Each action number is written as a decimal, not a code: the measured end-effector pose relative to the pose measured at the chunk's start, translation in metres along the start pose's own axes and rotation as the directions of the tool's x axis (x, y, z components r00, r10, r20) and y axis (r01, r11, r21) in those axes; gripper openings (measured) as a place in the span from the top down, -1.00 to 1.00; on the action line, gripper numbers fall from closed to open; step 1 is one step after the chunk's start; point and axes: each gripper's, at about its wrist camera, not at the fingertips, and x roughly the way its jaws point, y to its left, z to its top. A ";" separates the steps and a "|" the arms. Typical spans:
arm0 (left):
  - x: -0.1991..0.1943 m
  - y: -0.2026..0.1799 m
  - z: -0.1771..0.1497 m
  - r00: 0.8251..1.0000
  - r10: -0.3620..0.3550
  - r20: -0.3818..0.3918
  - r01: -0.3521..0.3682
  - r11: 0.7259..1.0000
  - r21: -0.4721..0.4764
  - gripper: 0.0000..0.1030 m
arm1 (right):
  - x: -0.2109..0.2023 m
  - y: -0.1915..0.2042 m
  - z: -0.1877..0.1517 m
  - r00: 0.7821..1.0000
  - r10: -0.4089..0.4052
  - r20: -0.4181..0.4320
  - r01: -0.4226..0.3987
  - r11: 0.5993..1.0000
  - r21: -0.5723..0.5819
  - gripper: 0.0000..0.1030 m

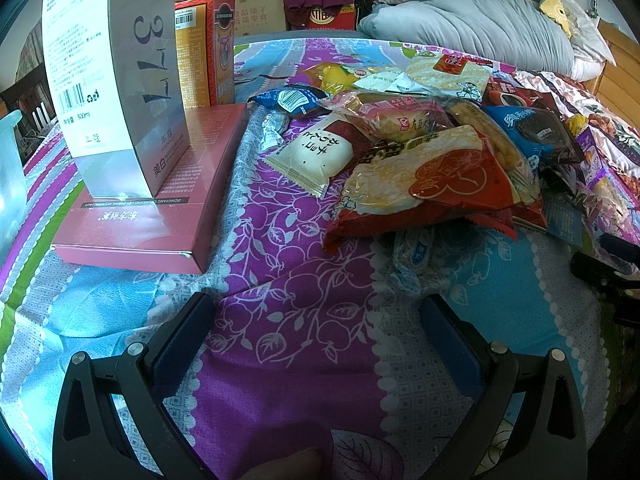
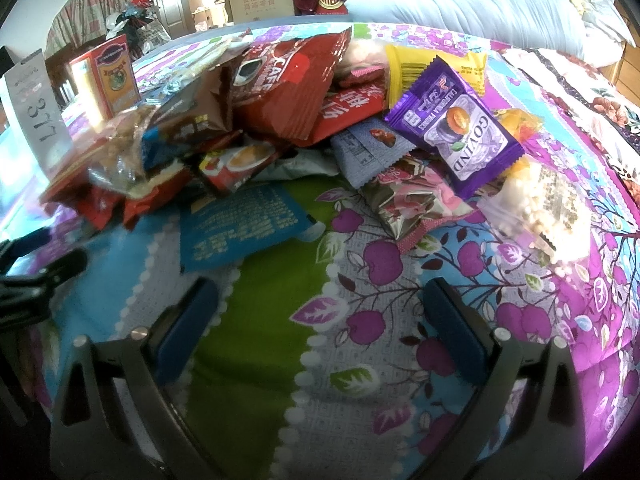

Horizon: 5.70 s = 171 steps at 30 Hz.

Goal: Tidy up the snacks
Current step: 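Reach the right tool to the white rice-cracker pack and grasp it, then lift the white pack with the right tool while the left tool grasps a red snack packet, then carry both packets over the clear blue bowl and open both tools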

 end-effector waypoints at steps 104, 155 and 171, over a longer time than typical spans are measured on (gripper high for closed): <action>-0.028 -0.022 0.083 0.946 -0.308 0.103 0.269 0.920 0.284 0.24 | -0.080 -0.075 -0.010 0.995 0.097 0.010 -0.097 0.970 0.224 -0.50; -0.329 0.369 0.090 0.789 0.087 0.609 0.192 0.906 -0.377 0.64 | -0.151 0.352 0.194 0.760 0.648 0.047 -0.570 0.700 -0.431 -0.50; -0.257 0.442 0.052 0.883 0.171 0.438 0.100 0.842 -0.530 0.64 | -0.082 0.502 0.180 0.758 0.618 -0.209 -0.632 0.617 -0.468 -0.50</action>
